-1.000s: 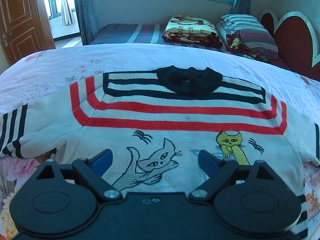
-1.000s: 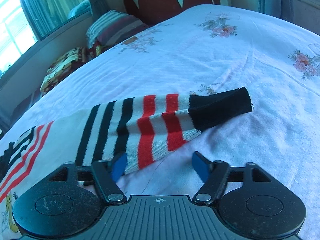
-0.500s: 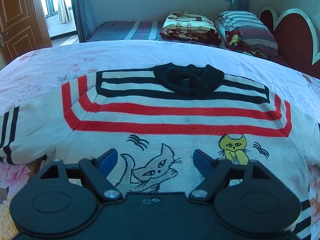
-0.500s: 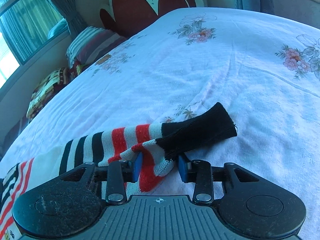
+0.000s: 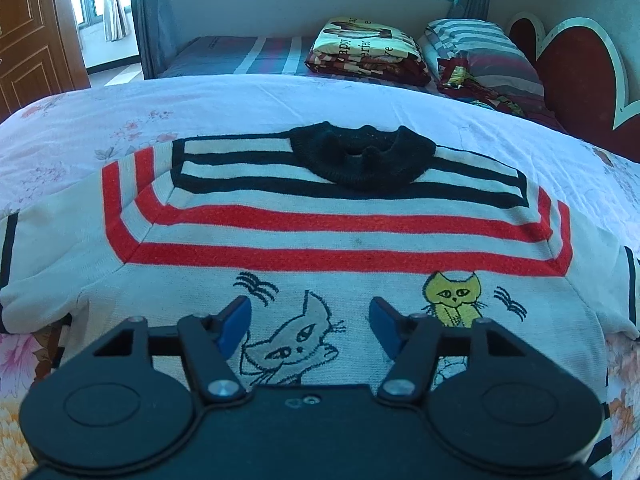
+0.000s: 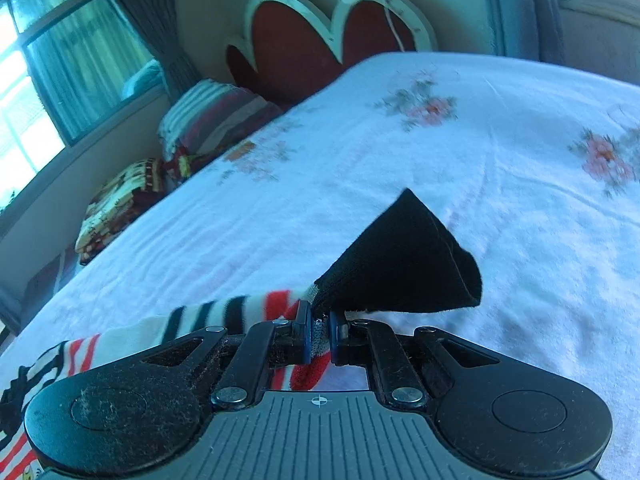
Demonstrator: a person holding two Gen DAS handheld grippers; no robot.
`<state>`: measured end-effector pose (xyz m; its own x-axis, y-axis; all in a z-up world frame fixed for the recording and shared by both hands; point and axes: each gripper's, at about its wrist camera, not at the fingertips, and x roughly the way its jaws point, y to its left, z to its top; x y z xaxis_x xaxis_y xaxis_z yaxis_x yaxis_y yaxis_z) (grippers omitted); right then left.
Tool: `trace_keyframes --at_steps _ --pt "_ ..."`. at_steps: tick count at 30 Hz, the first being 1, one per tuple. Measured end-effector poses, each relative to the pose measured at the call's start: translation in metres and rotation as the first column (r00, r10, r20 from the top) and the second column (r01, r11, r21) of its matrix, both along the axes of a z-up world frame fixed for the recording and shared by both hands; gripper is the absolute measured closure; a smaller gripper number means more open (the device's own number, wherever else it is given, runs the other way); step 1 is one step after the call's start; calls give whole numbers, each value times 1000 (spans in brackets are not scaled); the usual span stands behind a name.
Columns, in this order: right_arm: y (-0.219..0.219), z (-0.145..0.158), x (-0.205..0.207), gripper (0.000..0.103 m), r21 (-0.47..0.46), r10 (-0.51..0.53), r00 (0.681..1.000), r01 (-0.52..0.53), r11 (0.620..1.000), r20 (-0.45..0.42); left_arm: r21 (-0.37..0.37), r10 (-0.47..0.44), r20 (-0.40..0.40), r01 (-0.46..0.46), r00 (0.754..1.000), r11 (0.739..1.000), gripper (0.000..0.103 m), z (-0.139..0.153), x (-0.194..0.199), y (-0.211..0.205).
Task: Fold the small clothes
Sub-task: 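Lift the sleeve with the right gripper, lay it across the body, release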
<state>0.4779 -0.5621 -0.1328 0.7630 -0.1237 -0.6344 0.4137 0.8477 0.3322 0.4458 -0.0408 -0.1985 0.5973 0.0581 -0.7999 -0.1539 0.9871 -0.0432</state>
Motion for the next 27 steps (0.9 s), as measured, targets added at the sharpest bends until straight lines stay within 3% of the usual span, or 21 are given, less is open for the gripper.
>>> trace_keyframes --at_steps 5,9,15,18,21,22,24,25,26,27 --pt "43 26 11 95 -58 140 988 -136 989 64 -27 3 -24 -3 1000 1000 50 -6 11 0" --pt "93 41 21 95 -86 289 953 -281 956 92 -32 18 -29 -19 999 999 50 -7 18 1" --pt "186 41 31 95 -88 533 841 -526 846 92 -41 39 -18 -40 999 998 44 3 14 7" --pt "230 19 35 95 -65 633 774 -630 774 40 -51 62 -11 -62 998 997 28 8 11 15" --pt "260 -8 40 95 -13 687 725 -688 726 -33 -48 68 -5 -68 998 997 25 11 8 18" --pt "266 -15 42 89 -3 695 716 -696 718 -64 -45 70 -8 -70 998 997 25 11 8 19" --pt "272 -20 40 62 10 702 708 -703 711 -75 -44 74 -17 -75 997 996 24 9 8 22" --pt "271 -18 38 41 -3 701 711 -702 712 -57 -45 77 -21 -78 997 996 24 8 9 24" --pt "269 -16 35 33 -25 699 713 -701 713 -46 -45 79 -22 -80 997 996 24 8 8 25" --pt "268 -11 32 33 -48 704 709 -705 708 -32 -47 82 -23 -83 996 995 24 8 8 26"
